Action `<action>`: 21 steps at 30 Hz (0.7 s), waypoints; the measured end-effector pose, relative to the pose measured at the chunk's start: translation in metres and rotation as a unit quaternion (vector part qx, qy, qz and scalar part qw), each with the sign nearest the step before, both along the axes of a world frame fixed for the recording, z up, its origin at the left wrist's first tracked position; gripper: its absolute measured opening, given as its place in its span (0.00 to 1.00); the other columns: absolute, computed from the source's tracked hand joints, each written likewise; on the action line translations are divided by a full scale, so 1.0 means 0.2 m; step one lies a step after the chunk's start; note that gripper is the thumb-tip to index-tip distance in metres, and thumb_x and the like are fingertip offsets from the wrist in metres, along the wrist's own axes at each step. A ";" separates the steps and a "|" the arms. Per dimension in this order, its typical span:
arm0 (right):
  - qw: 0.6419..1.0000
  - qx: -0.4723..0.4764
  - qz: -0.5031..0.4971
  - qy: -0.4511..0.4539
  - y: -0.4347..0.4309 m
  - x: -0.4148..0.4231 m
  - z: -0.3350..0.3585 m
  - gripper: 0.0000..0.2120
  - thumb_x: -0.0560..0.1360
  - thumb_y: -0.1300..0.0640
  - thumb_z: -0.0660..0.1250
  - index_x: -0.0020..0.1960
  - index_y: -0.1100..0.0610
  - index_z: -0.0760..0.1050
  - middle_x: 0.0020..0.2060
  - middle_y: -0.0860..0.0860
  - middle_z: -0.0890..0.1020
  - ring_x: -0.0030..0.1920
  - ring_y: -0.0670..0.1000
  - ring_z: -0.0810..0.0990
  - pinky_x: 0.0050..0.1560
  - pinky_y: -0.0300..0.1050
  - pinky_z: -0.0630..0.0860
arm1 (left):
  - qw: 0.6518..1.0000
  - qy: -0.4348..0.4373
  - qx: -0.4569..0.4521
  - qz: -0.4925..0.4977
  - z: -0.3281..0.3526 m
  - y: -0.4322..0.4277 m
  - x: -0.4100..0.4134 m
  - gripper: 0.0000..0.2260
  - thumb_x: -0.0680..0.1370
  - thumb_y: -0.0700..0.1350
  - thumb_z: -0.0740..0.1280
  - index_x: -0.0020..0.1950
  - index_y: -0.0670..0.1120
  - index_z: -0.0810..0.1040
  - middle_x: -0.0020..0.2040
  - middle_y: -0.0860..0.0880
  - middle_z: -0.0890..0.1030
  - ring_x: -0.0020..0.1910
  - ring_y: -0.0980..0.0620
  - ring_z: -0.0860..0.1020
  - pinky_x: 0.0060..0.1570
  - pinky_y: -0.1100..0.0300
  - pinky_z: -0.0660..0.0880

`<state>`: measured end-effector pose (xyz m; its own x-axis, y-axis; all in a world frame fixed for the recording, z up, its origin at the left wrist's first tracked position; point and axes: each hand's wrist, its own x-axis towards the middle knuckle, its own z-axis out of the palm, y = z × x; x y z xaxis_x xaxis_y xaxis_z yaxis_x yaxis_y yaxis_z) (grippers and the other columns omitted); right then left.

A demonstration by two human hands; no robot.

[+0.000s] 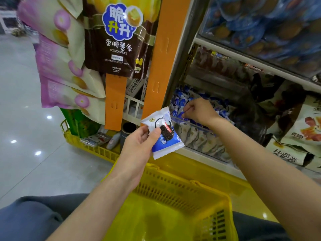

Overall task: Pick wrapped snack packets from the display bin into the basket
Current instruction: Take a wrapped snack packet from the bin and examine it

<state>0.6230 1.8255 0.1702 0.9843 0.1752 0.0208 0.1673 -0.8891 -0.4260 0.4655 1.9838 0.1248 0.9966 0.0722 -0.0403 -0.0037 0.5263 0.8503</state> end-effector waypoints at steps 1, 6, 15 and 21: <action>1.000 0.013 -0.008 -0.020 0.00 -0.02 0.02 0.04 0.70 0.61 0.71 0.40 0.53 0.77 0.40 0.51 0.82 0.46 0.49 0.80 0.51 0.42 0.75 | 1.000 0.003 0.002 0.002 0.00 0.00 0.00 0.07 0.74 0.47 0.65 0.51 0.52 0.76 0.48 0.52 0.85 0.51 0.55 0.82 0.48 0.57 0.80; 0.969 0.161 -0.023 -0.188 -0.05 -0.20 0.24 0.04 0.73 0.59 0.68 0.44 0.51 0.75 0.39 0.47 0.80 0.42 0.46 0.79 0.45 0.39 0.78 | 0.999 -0.006 0.044 0.013 0.00 -0.01 0.00 0.05 0.77 0.51 0.61 0.51 0.56 0.75 0.46 0.55 0.85 0.48 0.59 0.82 0.45 0.61 0.79; 0.931 0.338 0.088 0.109 -0.01 -0.62 0.18 0.05 0.74 0.65 0.66 0.42 0.56 0.74 0.36 0.51 0.81 0.35 0.45 0.81 0.35 0.36 0.79 | 0.996 0.009 -0.013 -0.086 0.00 -0.01 -0.04 0.22 0.76 0.58 0.55 0.66 0.50 0.71 0.56 0.50 0.82 0.56 0.52 0.80 0.52 0.52 0.77; 0.918 0.354 0.086 0.157 0.00 -0.67 0.13 0.04 0.78 0.58 0.61 0.52 0.55 0.73 0.39 0.48 0.81 0.37 0.43 0.82 0.35 0.36 0.79 | 0.986 0.053 0.012 -0.160 0.00 -0.01 -0.07 0.21 0.71 0.60 0.59 0.57 0.50 0.76 0.52 0.46 0.84 0.49 0.49 0.83 0.42 0.56 0.80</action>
<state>0.4887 1.8250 0.1960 0.9201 0.3811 -0.0901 0.0502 -0.3431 -0.9380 0.4515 1.9821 0.1241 0.9584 -0.2438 -0.1482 0.2498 0.4660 0.8488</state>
